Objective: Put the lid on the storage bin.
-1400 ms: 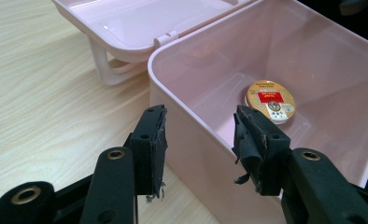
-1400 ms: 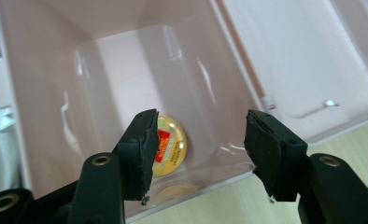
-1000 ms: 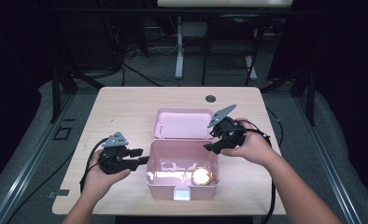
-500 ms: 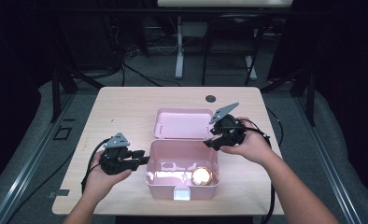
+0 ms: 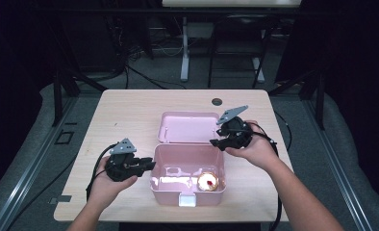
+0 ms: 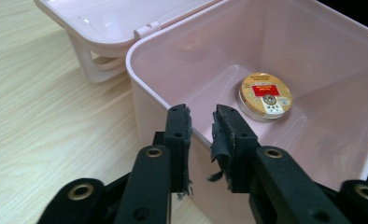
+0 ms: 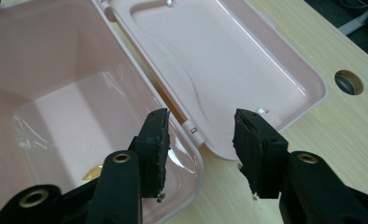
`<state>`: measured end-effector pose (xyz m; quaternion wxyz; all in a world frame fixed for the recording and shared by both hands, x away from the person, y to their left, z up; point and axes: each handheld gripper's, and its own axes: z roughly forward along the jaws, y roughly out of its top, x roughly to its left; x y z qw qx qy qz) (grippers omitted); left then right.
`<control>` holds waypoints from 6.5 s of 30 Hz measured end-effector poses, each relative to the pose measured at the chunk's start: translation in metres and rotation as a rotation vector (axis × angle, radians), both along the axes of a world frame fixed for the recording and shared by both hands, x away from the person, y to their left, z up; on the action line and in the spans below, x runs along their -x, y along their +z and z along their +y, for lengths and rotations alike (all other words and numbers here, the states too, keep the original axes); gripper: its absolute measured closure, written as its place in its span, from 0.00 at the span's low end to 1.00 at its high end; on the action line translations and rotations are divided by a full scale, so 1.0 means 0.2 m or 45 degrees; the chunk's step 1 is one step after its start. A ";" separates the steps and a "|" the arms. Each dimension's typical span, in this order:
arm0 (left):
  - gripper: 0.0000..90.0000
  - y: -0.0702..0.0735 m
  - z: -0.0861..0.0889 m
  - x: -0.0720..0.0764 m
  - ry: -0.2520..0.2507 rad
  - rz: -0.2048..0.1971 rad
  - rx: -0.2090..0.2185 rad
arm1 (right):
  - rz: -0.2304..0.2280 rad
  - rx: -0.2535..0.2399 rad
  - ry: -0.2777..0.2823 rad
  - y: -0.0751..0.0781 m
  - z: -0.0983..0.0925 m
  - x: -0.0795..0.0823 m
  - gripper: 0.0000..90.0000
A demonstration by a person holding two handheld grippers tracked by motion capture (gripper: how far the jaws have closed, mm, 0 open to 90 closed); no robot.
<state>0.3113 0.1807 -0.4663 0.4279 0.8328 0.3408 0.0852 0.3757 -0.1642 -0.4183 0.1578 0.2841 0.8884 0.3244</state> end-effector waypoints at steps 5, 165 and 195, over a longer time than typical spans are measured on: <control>0.92 0.01 -0.01 0.01 -0.008 -0.013 -0.012 | -0.007 -0.013 -0.018 -0.01 0.00 -0.01 0.63; 0.93 0.00 -0.01 0.02 0.015 -0.022 0.011 | 0.045 -0.416 -0.911 -0.12 0.00 -0.38 0.96; 0.90 0.06 0.02 -0.04 0.087 -0.048 0.066 | -0.094 -0.456 -0.830 0.00 -0.01 -0.24 0.97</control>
